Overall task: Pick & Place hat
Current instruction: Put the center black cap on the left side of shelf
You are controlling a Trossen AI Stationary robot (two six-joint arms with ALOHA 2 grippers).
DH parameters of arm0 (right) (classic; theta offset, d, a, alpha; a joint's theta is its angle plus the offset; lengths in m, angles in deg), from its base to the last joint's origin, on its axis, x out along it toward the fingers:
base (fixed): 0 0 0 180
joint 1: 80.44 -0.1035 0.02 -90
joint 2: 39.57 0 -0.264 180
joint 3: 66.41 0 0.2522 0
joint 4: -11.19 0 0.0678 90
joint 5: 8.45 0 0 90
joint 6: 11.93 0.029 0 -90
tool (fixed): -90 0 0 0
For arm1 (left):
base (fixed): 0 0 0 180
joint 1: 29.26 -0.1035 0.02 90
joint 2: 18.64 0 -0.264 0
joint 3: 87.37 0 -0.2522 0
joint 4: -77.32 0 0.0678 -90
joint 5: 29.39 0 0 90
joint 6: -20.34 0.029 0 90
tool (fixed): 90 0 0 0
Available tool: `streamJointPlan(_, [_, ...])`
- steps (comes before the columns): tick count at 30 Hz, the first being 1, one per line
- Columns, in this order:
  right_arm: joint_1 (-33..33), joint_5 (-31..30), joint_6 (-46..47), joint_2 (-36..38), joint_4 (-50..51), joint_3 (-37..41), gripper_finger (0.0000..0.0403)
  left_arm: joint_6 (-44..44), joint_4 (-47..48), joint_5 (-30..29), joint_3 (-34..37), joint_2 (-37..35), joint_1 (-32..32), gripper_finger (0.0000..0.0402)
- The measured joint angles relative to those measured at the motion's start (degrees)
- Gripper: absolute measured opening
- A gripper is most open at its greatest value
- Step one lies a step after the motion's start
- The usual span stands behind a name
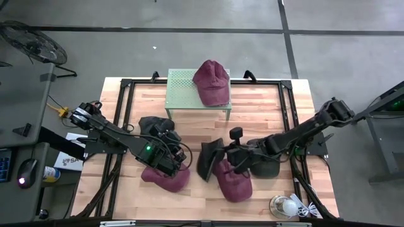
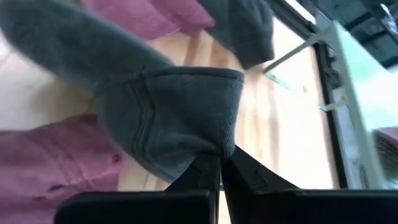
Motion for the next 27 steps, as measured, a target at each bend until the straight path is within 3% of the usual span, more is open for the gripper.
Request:
streamJointPlan(9, [0.1, -5.1, 4.7, 0.0, 5.2, -8.4, 0.0, 9.2, -8.7, -0.4, 0.0, 0.0, 0.0, 0.014])
streamJointPlan(17, [0.2, -5.7, 6.3, 0.0, 5.6, -11.8, 0.0, 17.5, -17.6, -0.9, 0.0, -0.1, 0.0, 0.014])
streamJointPlan(27, [0.3, -9.1, 7.9, 0.0, 3.6, -14.3, 0.0, 21.0, -26.4, -2.4, 0.0, -1.0, 0.0, 0.014])
